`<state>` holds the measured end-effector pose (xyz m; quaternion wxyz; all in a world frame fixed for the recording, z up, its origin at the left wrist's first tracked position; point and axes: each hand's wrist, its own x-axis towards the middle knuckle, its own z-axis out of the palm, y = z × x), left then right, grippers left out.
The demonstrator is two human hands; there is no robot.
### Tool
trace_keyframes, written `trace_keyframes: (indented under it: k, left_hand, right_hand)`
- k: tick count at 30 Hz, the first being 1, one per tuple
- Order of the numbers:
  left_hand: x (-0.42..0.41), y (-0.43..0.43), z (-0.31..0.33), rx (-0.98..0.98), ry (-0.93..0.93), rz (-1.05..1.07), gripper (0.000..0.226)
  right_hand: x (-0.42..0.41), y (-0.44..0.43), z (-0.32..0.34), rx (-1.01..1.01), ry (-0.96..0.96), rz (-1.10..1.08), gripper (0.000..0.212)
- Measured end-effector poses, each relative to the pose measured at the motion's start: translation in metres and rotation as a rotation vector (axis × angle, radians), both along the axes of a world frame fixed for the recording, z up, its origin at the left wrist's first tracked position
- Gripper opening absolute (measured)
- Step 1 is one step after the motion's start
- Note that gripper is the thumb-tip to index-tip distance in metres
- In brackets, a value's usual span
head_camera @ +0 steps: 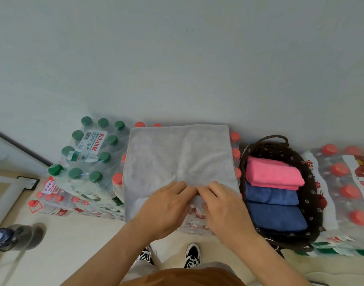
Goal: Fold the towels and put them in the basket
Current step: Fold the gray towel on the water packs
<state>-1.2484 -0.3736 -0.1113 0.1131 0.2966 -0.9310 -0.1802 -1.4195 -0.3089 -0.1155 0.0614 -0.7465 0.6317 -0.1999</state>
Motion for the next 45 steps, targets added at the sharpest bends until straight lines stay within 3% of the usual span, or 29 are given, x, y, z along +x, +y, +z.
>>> trace_keyframes:
  k: [7,11,14,18,20,22,25,26,28,30,34,39,45]
  left_hand:
    - [0.026,-0.002,-0.005,-0.063,-0.174,-0.041,0.046]
    - [0.056,-0.011,-0.002,0.011,-0.294,-0.018,0.035]
    - [0.066,-0.027,0.009,0.234,-0.338,0.029,0.023]
    - [0.076,-0.051,0.031,0.631,-0.371,0.091,0.034]
    - [0.086,-0.066,0.034,0.774,-0.287,0.128,0.029]
    - [0.093,-0.078,0.035,0.892,-0.058,0.250,0.012]
    - [0.095,-0.097,0.026,1.109,0.414,0.549,0.059]
    - [0.091,-0.101,0.023,1.105,0.513,0.634,0.066]
    - [0.081,-0.108,0.015,0.961,0.534,0.757,0.054]
    - [0.067,-0.117,0.008,0.756,0.476,0.893,0.034]
    - [0.051,-0.129,0.002,0.533,0.384,0.978,0.042]
    - [0.048,-0.136,0.001,0.458,0.293,0.982,0.028]
    - [0.051,-0.138,-0.004,0.463,0.286,0.996,0.017]
  right_hand:
    - [-0.046,-0.006,0.003,0.147,0.121,0.210,0.006]
    - [-0.059,-0.011,0.011,0.282,0.064,0.214,0.020]
    - [-0.068,-0.018,0.021,0.538,-0.019,0.228,0.025]
    - [-0.083,-0.037,0.048,0.785,-0.168,0.256,0.015]
    - [-0.091,-0.047,0.059,0.859,-0.342,0.256,0.019]
    - [-0.099,-0.058,0.064,0.808,-0.591,0.172,0.006]
    - [-0.105,-0.080,0.050,0.566,-0.889,-0.087,0.015]
    - [-0.104,-0.087,0.044,0.477,-0.938,-0.172,0.012]
    - [-0.095,-0.104,0.031,0.344,-0.949,-0.318,0.001]
    - [-0.086,-0.121,0.021,0.254,-0.826,-0.423,0.003]
    - [-0.077,-0.150,0.010,0.180,-0.571,-0.411,0.008]
    - [-0.076,-0.163,0.000,0.186,-0.398,-0.354,0.005]
    - [-0.076,-0.173,-0.004,0.231,-0.235,-0.331,0.018]
